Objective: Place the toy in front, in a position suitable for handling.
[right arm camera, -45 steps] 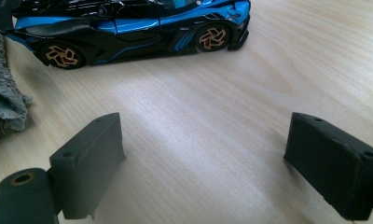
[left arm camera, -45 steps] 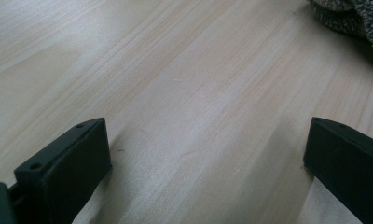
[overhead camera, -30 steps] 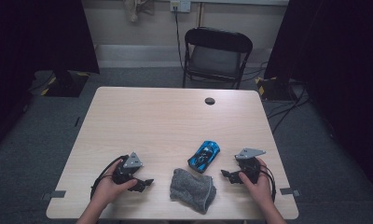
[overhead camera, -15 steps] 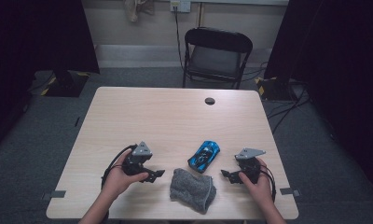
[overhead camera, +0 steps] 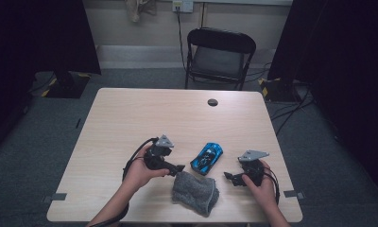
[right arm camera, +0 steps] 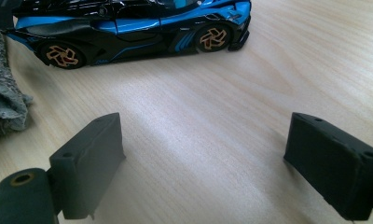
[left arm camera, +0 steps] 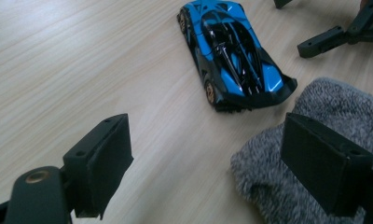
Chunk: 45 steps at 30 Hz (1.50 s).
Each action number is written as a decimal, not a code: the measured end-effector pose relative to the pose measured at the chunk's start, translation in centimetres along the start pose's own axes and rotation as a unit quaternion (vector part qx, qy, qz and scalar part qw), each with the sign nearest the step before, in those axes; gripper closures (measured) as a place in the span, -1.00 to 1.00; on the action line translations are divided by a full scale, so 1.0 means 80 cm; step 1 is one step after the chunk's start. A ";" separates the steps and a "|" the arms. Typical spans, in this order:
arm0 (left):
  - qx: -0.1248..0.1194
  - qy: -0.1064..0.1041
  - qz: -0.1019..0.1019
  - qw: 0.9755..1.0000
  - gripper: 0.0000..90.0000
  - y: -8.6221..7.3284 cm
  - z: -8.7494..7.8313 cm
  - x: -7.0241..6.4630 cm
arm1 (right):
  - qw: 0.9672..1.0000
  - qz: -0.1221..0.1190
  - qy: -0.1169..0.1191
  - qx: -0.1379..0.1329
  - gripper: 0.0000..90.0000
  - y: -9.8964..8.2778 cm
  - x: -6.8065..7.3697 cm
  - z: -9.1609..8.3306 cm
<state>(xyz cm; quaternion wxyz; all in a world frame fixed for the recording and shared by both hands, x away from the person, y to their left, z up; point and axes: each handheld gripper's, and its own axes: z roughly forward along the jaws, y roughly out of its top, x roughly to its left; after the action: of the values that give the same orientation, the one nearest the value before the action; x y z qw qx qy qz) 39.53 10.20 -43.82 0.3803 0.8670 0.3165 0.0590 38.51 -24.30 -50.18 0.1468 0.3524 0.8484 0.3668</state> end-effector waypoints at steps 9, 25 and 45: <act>0.000 -0.007 0.004 1.000 -0.60 0.025 0.022 -0.007 | 1.000 0.000 0.000 0.000 -0.76 0.000 0.000 0.000; 0.006 0.002 -0.002 1.000 -0.60 0.055 0.063 -0.017 | 1.000 0.000 0.000 0.001 -0.76 0.000 0.000 0.000; 0.028 0.020 0.001 0.999 -0.60 0.078 0.118 -0.032 | 1.000 0.000 0.000 0.000 -0.76 0.000 0.000 0.000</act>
<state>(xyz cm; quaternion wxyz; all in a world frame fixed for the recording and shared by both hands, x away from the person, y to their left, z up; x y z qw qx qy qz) 43.85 -0.39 -45.79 0.3493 0.8764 0.3245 0.0681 38.51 -24.30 -50.18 0.1467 0.3525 0.8483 0.3668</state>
